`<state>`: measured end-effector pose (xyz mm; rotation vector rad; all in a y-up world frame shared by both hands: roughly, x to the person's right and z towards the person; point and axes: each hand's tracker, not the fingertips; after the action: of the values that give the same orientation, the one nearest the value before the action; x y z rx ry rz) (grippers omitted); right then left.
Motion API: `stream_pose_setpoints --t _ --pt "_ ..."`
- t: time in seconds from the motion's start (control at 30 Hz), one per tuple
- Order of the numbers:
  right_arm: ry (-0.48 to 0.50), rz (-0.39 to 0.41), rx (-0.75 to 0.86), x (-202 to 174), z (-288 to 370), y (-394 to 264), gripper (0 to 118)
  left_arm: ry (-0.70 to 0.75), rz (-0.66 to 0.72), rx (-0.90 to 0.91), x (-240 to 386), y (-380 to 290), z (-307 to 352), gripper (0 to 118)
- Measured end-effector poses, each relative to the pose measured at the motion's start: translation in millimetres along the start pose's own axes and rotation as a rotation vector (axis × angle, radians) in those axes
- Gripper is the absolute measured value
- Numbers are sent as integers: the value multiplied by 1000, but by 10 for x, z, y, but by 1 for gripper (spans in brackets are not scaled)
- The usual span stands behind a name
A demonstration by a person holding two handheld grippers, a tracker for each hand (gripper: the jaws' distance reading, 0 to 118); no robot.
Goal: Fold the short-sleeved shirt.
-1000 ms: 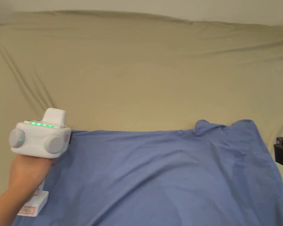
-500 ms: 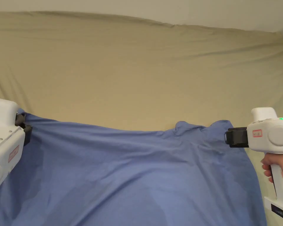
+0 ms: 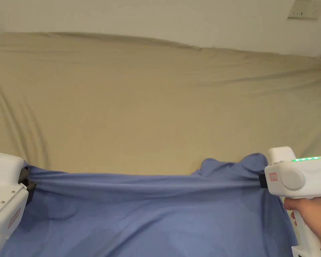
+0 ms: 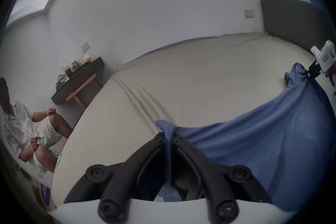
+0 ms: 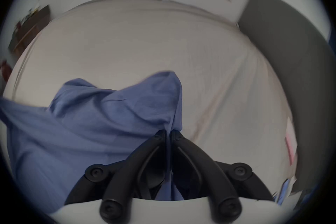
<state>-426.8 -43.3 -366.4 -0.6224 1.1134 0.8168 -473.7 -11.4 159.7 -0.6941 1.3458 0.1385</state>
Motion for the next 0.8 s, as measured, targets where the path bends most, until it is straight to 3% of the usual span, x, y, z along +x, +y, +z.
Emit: stream_pose_setpoints --t 0.37,0.5,0.8 --pt "39 -107 362 482 2033 162 5 111 82 231 -568 695 1067 3" --pt "-21 -82 543 504 2873 142 5 153 113 350 -793 1029 1645 3" --pt "-100 -138 870 640 4435 19 5 225 150 595 -1132 1590 2969 3"
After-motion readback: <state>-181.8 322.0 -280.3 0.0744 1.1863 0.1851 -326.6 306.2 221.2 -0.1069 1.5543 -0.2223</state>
